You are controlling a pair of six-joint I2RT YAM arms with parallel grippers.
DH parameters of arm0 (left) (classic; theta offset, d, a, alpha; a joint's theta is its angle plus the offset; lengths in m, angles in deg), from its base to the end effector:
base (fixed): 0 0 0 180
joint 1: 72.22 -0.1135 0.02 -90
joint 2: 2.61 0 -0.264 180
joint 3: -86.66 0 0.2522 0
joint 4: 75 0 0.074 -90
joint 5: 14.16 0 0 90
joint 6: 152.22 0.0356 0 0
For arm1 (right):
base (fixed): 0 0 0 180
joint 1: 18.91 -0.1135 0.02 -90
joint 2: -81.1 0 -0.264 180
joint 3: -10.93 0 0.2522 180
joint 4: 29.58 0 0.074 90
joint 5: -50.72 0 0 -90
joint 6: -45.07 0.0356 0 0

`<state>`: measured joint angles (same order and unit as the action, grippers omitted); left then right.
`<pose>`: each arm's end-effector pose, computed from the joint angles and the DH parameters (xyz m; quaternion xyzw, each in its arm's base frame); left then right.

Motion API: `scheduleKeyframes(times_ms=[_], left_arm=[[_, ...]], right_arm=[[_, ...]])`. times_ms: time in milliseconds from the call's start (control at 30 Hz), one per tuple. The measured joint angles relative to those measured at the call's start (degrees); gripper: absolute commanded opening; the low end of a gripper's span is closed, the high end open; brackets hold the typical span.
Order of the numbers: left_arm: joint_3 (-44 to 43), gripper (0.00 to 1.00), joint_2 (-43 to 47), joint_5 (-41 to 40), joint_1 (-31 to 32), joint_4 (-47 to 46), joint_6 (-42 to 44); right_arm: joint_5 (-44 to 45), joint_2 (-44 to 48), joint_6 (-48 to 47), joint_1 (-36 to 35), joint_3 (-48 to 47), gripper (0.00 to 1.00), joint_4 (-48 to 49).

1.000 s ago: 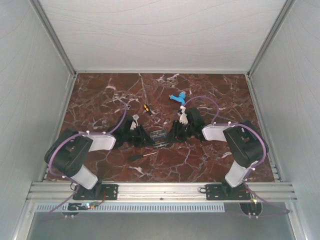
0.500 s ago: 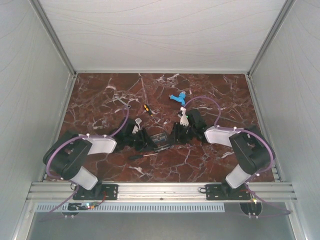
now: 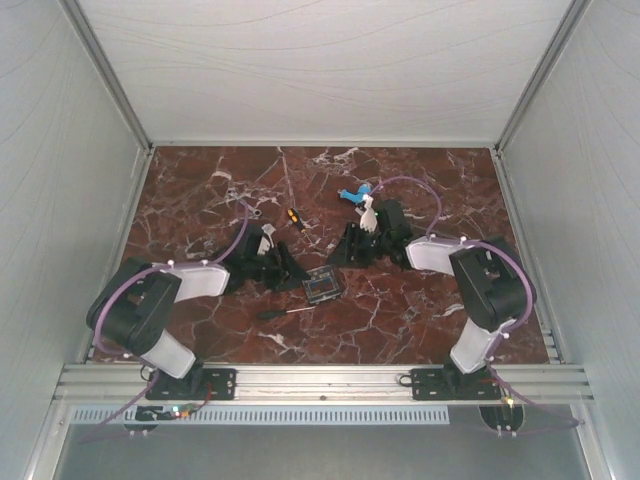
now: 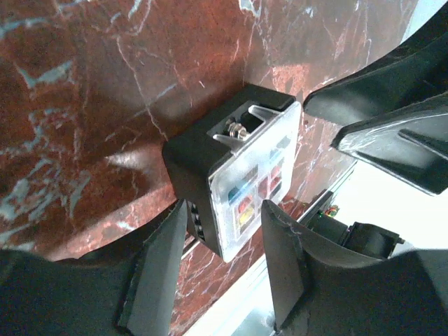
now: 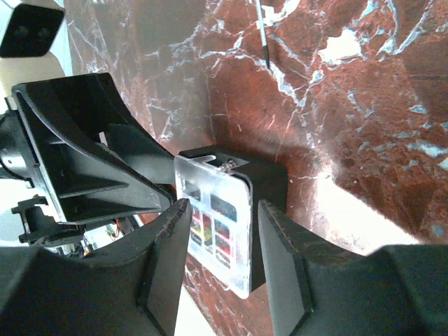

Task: Snap on the fuse box
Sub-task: Close the fuse box cover on the fuse box base.

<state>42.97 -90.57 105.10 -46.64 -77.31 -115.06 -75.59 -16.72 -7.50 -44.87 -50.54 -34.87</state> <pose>0.2354 -0.1320 0.1310 -0.1083 0.8831 -0.4277 0.1593 0.2927 0.1659 0.1573 -0.0404 0.8753 0.4463 0.1818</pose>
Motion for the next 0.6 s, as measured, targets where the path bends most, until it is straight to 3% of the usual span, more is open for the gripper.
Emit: scheduleKeyframes(times_ms=[333, 600], left_arm=[[-2.29, 0.27, -6.91, 3.54, -1.22, -2.62, 0.2], [-0.92, 0.18, -9.84, 8.24, -2.8, -8.55, -2.27]], right_arm=[[-3.65, -7.78, 1.18, 0.39, -0.72, 0.21, 3.17], [-5.29, -10.01, 1.44, 0.98, -0.68, 0.16, 8.28]])
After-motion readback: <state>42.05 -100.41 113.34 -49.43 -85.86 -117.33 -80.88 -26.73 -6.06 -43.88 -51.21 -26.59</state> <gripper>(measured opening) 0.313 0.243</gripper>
